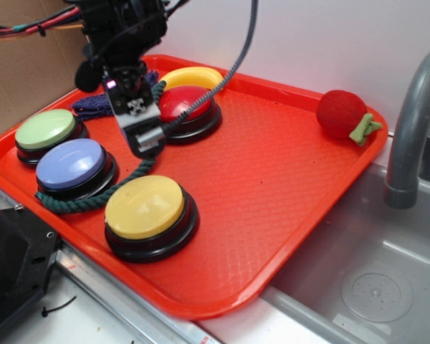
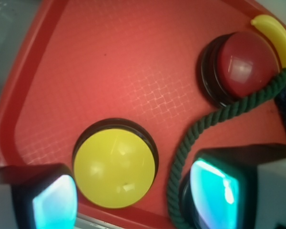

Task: Push the yellow button.

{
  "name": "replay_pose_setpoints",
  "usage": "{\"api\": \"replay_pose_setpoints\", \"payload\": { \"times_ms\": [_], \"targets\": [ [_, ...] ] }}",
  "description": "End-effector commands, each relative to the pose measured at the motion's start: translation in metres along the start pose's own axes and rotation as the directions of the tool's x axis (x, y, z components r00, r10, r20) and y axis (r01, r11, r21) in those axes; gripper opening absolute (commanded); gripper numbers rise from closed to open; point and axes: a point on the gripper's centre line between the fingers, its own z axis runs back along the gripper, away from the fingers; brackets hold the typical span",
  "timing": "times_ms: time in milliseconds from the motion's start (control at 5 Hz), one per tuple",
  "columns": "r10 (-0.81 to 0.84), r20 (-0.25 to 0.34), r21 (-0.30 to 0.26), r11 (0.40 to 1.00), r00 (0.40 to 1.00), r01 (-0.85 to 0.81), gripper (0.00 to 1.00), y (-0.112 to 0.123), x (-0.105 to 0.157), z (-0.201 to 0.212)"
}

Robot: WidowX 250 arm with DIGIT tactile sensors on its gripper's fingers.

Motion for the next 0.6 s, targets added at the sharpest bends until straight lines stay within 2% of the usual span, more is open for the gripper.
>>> {"api": "replay_pose_setpoints", "payload": {
  "times_ms": [0, 400],
  "targets": [
    [0.026, 0.07, -0.029, 0.999, 0.997, -0.024, 1.0, 0.003, 0.005, 0.026],
    [0.034, 0.066, -0.034, 0.999, 0.997, -0.032, 1.0, 0.001, 0.007, 0.044]
  ]
}}
